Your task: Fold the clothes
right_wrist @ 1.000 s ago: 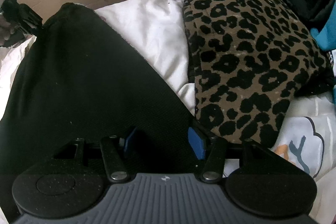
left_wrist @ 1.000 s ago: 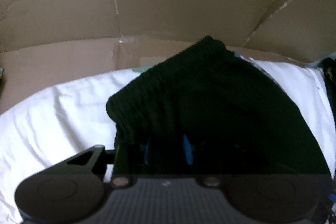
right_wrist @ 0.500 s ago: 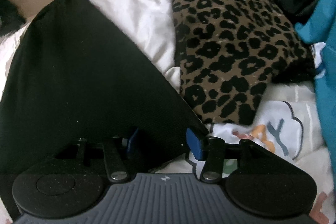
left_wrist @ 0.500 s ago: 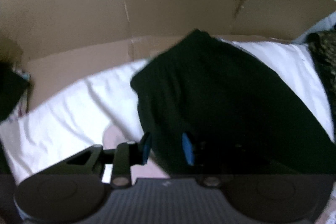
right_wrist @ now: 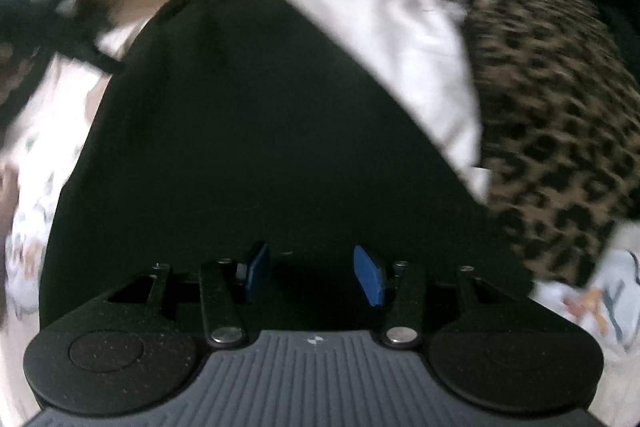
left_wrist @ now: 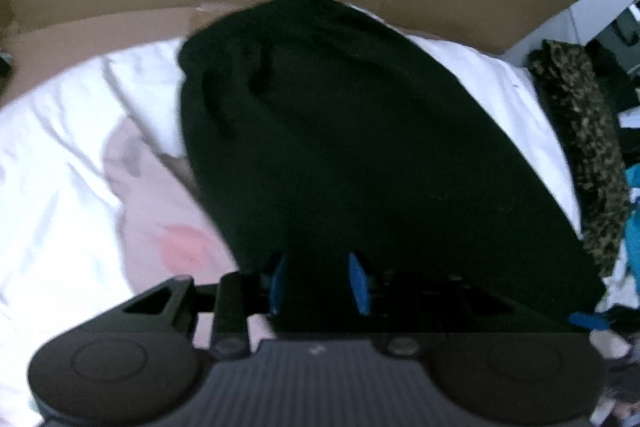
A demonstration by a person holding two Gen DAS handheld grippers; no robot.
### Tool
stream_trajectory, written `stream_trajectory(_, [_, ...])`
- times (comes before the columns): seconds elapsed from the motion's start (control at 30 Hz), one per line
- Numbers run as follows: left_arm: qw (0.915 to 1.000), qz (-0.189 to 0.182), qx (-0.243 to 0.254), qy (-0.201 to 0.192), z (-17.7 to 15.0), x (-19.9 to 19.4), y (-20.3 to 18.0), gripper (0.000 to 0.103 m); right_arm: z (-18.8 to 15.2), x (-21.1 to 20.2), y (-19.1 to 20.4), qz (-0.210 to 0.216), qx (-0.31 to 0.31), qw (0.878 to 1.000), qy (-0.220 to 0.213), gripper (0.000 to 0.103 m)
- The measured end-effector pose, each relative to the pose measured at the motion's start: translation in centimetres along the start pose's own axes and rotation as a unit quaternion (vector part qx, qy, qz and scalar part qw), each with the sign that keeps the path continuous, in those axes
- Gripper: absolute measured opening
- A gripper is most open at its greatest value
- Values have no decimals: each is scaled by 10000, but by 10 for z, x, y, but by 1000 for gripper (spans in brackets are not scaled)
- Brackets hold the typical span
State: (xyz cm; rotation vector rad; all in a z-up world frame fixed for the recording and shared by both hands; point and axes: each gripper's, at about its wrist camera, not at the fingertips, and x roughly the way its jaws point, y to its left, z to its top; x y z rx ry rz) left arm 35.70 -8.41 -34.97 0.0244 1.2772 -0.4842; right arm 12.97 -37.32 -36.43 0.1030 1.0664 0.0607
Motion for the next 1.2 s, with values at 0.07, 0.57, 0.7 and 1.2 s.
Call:
stream_trajectory(0.07, [10000,-48,-43,12,-4,2,-2,37,-2,10,9,-128,-235,9993,250,54])
stream_trajectory(0.57, [9987,-69,-97,500,-51,5,17,37,-25,1,4,-468,-576,9910,1111,52])
stream_trajectory(0.7, [9980,-195,-97,600,-64,4,16,37,-26,-1,6,-560,-603,9888,1245,52])
stream_trajectory(1.2, [9957,-363,109,841,-86,-1,16,37,-33,-13,1,-703,-239,9875,1388,53])
